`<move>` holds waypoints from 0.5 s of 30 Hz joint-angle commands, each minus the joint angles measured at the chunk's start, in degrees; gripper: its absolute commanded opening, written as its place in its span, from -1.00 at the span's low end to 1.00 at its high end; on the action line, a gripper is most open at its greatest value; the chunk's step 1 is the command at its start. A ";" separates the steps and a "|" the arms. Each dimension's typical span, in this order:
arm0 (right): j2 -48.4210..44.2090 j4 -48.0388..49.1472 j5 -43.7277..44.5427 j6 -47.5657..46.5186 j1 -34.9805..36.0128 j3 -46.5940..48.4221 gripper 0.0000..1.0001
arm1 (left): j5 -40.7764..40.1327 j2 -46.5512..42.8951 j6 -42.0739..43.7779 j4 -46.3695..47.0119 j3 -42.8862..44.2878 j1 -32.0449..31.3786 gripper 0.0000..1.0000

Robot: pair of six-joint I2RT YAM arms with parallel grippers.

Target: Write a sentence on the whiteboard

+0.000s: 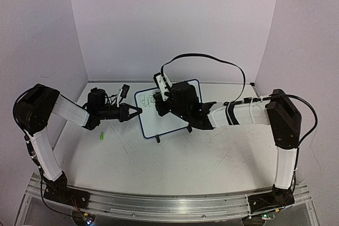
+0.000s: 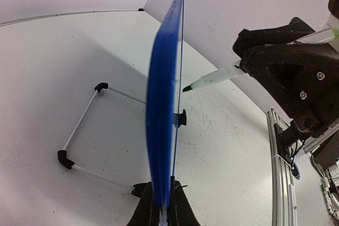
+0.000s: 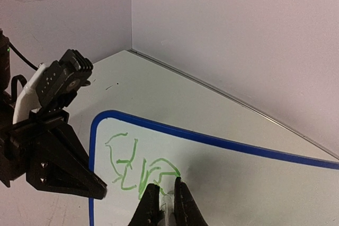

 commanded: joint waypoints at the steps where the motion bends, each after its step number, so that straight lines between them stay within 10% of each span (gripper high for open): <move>1: -5.38 1.74 2.56 -0.10 -0.27 -1.90 -1.00 | -2.69 -0.78 4.01 -2.51 1.23 -0.14 -1.00; 15: -0.91 2.67 0.78 -1.71 -1.97 1.81 -1.00 | -3.05 -1.10 4.10 -2.69 0.93 -0.18 -1.00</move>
